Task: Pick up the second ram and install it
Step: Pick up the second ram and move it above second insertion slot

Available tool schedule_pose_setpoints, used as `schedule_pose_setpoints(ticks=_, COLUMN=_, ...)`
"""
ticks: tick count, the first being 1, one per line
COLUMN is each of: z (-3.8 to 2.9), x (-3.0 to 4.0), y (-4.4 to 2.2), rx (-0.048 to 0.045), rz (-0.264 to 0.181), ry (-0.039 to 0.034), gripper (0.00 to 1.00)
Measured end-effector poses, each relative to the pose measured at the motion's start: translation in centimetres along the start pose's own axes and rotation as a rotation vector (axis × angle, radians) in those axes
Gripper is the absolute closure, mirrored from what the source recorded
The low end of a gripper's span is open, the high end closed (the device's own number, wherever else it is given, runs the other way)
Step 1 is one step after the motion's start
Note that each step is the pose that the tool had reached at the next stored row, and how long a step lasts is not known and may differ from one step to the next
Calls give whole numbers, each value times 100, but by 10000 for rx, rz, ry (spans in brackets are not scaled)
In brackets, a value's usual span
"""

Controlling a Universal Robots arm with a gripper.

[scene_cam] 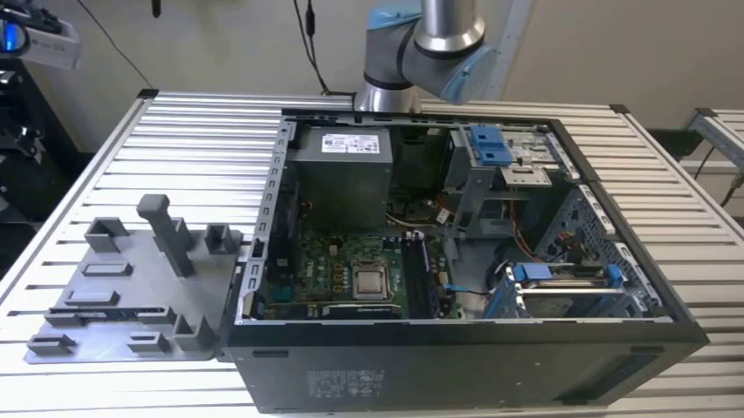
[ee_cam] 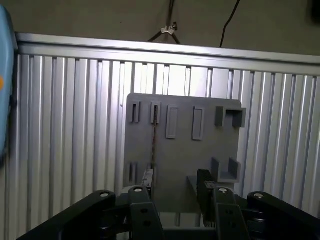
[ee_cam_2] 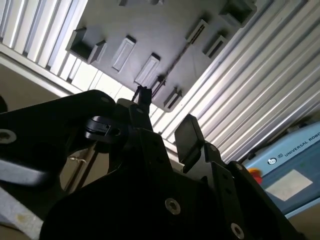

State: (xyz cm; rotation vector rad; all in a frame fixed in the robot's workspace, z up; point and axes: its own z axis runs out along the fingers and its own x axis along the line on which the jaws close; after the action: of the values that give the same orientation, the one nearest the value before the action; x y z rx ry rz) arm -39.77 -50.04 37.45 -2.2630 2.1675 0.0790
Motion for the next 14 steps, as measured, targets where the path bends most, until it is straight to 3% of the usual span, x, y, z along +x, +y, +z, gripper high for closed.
schedule_pose_setpoints(ticks=4, z=56, x=3, y=-2, rx=-14, rz=112, ry=-5, gripper=52)
schedule_pose_setpoints(ticks=14, z=102, x=5, y=-3, rx=-13, rz=112, ry=-4, gripper=52)
